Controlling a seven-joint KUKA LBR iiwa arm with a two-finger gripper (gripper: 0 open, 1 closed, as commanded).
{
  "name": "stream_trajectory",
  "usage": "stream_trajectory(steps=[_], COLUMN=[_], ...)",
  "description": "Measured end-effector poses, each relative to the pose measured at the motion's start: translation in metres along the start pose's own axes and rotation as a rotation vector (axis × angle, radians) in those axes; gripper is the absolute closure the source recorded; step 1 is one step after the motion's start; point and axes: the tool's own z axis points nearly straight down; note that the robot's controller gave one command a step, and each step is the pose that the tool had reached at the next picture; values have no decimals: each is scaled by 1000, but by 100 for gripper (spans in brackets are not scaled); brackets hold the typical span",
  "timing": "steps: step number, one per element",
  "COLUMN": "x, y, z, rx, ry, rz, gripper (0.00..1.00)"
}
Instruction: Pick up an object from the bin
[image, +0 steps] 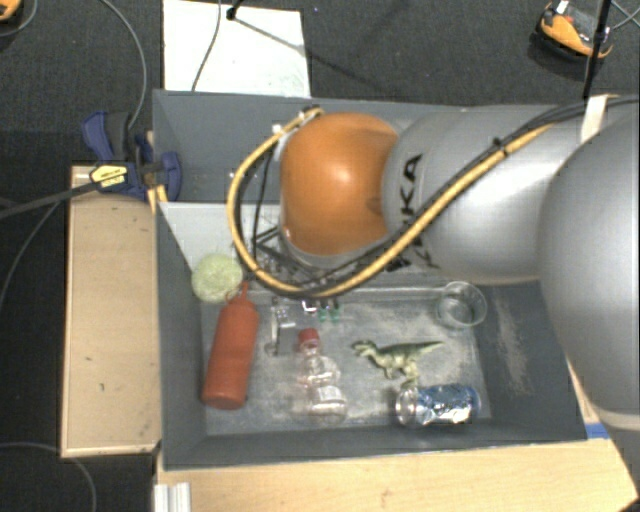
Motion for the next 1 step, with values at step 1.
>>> stream_trajectory(steps=[1], x=[1], y=[-19], z=[-8], rx=[1], ry=[13], rz=[-248], gripper=[0])
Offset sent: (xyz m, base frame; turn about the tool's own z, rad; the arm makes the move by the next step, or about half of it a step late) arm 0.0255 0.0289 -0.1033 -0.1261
